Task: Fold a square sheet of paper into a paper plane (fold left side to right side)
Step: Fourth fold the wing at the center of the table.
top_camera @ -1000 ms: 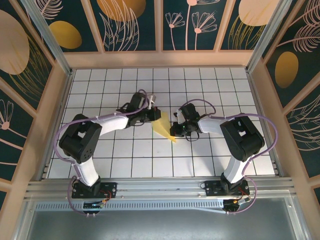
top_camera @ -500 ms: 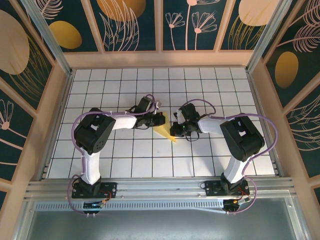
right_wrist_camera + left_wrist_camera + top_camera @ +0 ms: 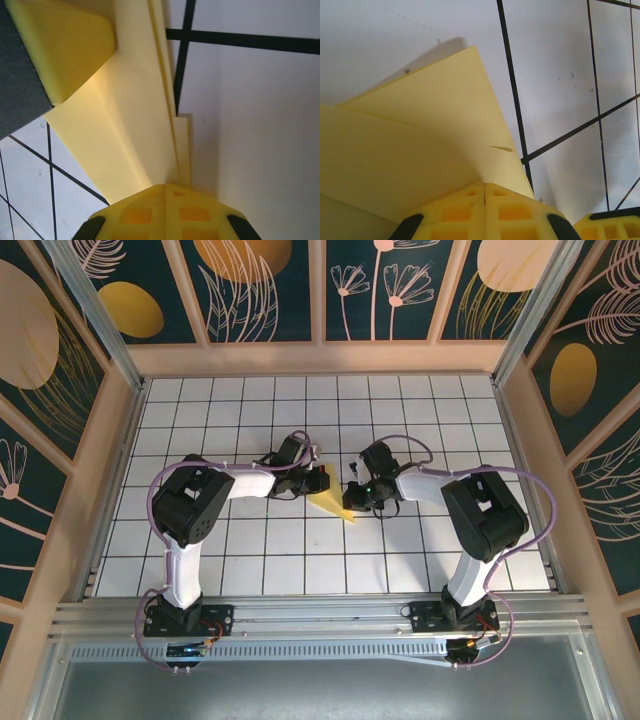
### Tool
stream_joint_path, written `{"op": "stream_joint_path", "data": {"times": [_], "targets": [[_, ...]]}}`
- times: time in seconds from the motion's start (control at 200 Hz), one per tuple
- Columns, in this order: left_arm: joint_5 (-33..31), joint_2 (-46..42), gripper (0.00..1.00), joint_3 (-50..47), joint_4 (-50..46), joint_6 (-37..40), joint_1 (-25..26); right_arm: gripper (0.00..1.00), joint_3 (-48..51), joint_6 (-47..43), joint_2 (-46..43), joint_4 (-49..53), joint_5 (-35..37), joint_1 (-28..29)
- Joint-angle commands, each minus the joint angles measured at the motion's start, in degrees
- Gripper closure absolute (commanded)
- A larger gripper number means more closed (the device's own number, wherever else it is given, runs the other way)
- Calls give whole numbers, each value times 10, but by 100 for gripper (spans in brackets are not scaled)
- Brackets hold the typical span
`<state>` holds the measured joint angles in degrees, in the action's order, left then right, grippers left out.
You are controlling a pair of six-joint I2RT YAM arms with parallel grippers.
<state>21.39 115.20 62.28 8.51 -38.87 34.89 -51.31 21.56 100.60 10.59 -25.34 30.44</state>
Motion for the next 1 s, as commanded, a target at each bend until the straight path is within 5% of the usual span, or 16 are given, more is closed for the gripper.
{"op": "stream_joint_path", "data": {"times": [0.0,0.23,0.996], "targets": [[-30,23,100,3,-40,0,-2,100,-24,10,-19,30,-9,-8],[-28,20,100,1,-39,0,-2,100,-24,38,7,-39,-93,-6],[-28,21,100,5,-39,-2,-2,100,-73,18,90,-7,-38,6]]}}
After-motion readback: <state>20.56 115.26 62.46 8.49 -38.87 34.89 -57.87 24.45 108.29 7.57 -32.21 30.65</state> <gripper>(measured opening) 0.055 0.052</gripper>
